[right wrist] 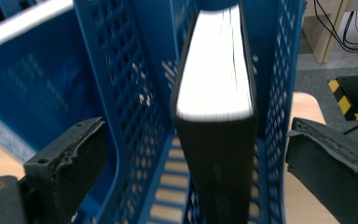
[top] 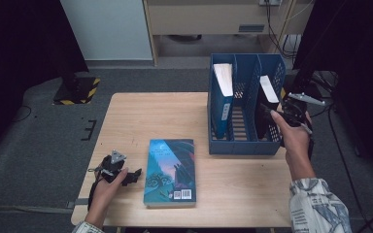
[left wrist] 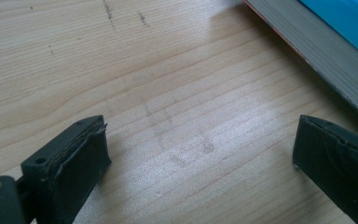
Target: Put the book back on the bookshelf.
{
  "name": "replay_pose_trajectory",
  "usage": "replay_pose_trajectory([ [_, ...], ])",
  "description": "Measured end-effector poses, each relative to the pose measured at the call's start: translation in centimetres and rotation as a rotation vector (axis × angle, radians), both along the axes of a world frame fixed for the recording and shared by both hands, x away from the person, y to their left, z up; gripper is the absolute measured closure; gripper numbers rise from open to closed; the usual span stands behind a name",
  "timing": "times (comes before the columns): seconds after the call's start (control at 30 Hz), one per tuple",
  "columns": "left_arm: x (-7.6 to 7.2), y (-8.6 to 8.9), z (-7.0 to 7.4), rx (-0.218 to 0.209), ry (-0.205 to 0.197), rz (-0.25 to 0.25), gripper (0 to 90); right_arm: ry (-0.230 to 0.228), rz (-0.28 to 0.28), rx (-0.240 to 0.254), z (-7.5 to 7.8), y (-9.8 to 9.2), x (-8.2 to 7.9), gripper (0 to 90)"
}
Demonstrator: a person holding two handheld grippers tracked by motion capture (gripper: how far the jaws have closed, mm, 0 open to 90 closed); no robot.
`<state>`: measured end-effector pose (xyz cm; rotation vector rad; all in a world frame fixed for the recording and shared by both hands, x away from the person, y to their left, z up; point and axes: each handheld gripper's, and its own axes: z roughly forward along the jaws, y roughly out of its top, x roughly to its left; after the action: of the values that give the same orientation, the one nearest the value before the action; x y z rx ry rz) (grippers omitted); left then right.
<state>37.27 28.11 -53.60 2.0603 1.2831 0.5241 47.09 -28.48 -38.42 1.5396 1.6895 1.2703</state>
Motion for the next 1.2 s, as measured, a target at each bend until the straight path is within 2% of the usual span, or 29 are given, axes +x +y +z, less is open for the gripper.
replay_pose_trajectory([
  [0.13,0.0,0.0,0.0,0.0,0.002,0.002,2.7,-0.001,-0.018,0.001,-1.0,-0.6,-1.7,5.2],
  [0.37,0.0,-0.1,0.0,0.001,0.007,0.0,1.7,0.002,0.011,-0.023,-2.6,-0.5,-4.5,5.9],
  [0.57,0.1,-0.1,0.1,-0.008,0.011,0.002,1.4,0.025,0.041,-0.085,-3.8,0.9,-6.0,6.4],
  [0.8,0.0,-0.2,0.1,-0.012,0.02,0.006,0.7,0.007,0.07,-0.08,-5.1,2.3,-7.2,6.7],
  [0.87,0.0,-0.2,0.1,-0.01,0.02,0.005,0.6,0.014,0.081,-0.082,-5.3,3.0,-7.4,6.8],
  [0.97,-0.2,-0.3,0.1,-0.009,0.015,0.004,0.5,-0.001,0.095,-0.103,-5.6,4.2,-7.9,7.3],
  [1.07,-0.2,-0.3,0.0,-0.013,0.012,0.005,0.4,0.003,0.12,-0.117,-6.0,5.6,-8.6,8.2],
  [1.2,-0.3,-0.2,0.0,-0.017,0.006,-0.001,0.3,-0.013,0.157,-0.145,-5.9,7.3,-9.2,8.3],
])
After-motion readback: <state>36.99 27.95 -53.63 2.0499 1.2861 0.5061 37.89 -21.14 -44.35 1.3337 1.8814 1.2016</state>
